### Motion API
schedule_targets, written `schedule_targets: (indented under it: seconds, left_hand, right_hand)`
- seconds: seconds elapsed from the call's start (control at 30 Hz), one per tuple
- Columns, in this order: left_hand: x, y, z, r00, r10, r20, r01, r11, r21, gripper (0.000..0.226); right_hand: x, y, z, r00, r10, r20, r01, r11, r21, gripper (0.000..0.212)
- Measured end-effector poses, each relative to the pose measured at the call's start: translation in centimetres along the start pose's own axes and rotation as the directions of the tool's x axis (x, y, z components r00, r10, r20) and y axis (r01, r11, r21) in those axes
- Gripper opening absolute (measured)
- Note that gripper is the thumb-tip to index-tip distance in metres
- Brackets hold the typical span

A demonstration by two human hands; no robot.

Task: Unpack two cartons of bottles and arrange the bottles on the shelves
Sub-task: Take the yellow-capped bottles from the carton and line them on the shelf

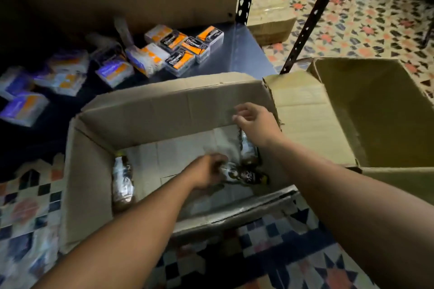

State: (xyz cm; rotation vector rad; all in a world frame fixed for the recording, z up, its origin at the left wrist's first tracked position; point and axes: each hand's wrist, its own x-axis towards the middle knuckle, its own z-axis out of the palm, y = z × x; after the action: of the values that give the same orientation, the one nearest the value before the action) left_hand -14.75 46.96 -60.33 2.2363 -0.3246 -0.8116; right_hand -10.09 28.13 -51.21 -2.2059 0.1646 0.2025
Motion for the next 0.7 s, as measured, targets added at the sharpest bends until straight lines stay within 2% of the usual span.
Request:
schedule_targets:
  seconds: [0.1, 0.17, 0.27, 0.33, 0.43, 0.53, 0.63, 0.7]
  left_hand:
    - [2.6, -0.3, 0.6, 0.992, 0.033, 0.122, -0.062, 0.968, 0.243, 0.079]
    - [3.8, -0.7, 0.5, 0.986, 0.042, 0.164, -0.093, 0.943, 0.321, 0.076]
    - [4.2, -1.8, 0.0, 0.982, 0.034, 0.186, -0.089, 0.952, 0.294, 0.060]
    - [3.6, -3.2, -0.6, 0.989, 0.040, 0.146, -0.081, 0.955, 0.286, 0.056]
    - [2.1, -6.2, -1.9, 0.998, 0.032, 0.061, -0.046, 0.970, 0.238, 0.053]
    - [0.1, -8.7, -3.5, 0.999, -0.031, -0.014, 0.033, 0.986, 0.161, 0.057]
    - [-1.8, -10.6, -4.9, 0.990, -0.107, -0.096, 0.117, 0.988, 0.106, 0.056]
    - [-2.8, -11.3, -5.7, 0.982, -0.159, -0.106, 0.172, 0.977, 0.128, 0.051]
  right_hand:
    - [0.7, 0.9, 0.6, 0.998, 0.039, -0.053, -0.035, 0.997, 0.068, 0.022]
    - [0.7, 1.9, 1.1, 0.997, 0.066, -0.047, -0.063, 0.996, 0.062, 0.024]
    - [1.1, 3.8, 2.7, 0.985, 0.174, 0.001, -0.173, 0.980, 0.095, 0.031]
    - [1.6, 5.0, 3.7, 0.959, 0.285, 0.007, -0.283, 0.950, 0.132, 0.038]
    - [1.7, 6.0, 4.7, 0.930, 0.368, 0.005, -0.368, 0.928, 0.056, 0.051]
    - [2.2, 7.1, 5.7, 0.932, 0.362, -0.003, -0.362, 0.932, -0.026, 0.061]
    - [2.9, 7.2, 6.1, 0.941, 0.337, -0.033, -0.337, 0.941, -0.015, 0.048]
    - [3.4, 7.3, 6.3, 0.942, 0.336, -0.020, -0.336, 0.942, 0.008, 0.047]
